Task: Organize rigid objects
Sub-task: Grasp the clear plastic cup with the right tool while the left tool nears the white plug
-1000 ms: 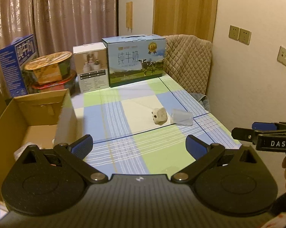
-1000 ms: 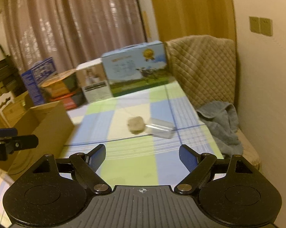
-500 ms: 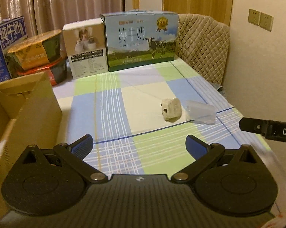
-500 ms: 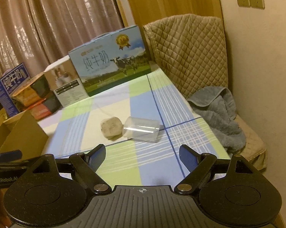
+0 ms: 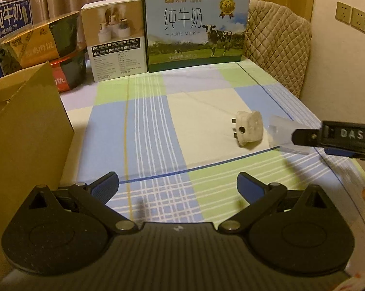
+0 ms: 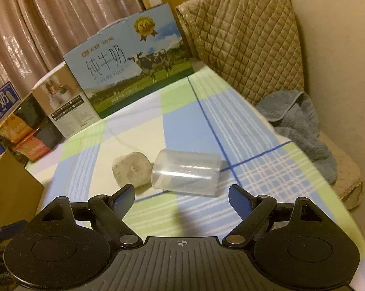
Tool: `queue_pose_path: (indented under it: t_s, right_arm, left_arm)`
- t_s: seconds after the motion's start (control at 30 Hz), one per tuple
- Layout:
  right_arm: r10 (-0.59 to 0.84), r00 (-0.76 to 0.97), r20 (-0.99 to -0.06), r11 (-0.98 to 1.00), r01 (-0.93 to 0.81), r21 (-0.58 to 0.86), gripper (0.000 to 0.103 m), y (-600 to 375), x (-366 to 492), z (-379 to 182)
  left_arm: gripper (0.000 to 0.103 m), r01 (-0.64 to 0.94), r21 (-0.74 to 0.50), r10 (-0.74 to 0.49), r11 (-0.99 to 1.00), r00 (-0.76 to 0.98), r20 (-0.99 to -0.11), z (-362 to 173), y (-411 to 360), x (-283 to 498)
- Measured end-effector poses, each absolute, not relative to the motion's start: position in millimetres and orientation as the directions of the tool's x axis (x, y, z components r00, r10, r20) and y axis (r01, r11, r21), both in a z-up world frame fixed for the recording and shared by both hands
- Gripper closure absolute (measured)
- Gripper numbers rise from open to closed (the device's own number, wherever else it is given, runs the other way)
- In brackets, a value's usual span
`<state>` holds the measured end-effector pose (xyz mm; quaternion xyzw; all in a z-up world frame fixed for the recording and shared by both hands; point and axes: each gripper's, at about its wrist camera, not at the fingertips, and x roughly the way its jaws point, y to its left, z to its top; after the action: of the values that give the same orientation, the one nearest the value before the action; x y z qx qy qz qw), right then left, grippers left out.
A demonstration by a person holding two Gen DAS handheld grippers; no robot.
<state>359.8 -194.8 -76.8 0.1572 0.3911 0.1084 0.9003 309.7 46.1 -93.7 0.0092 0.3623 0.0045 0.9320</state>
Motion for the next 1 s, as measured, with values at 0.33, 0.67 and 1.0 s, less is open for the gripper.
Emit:
queue_pose_path:
  t_s: [0.33,0.67,1.0]
  right_arm:
    - [0.253,0.662,-0.705,0.955,-0.055,0.291,0.021,-170.4,395.9,-96.4]
    - [0.214,0.663,-0.717,0.974,-0.088,0.208,0.033,-160.2,404.0,-102.0]
    - [0.36,0.584,-0.728,0.927,-0.315,0.205,0.033,-147.1,386.5,-101.9]
  left_arm:
    - [0.001,0.003,0.006,0.002,1.0,0.731,-0.683,-101.1,44.2,323.5]
    - [0.001,-0.002,-0.006,-0.003,1.0,0.721,-0.693,-103.7,50.9,325.8]
    - [0.001,-0.031,-0.02,0.009,0.999,0.717,-0.697,-105.1,66.5,326.6]
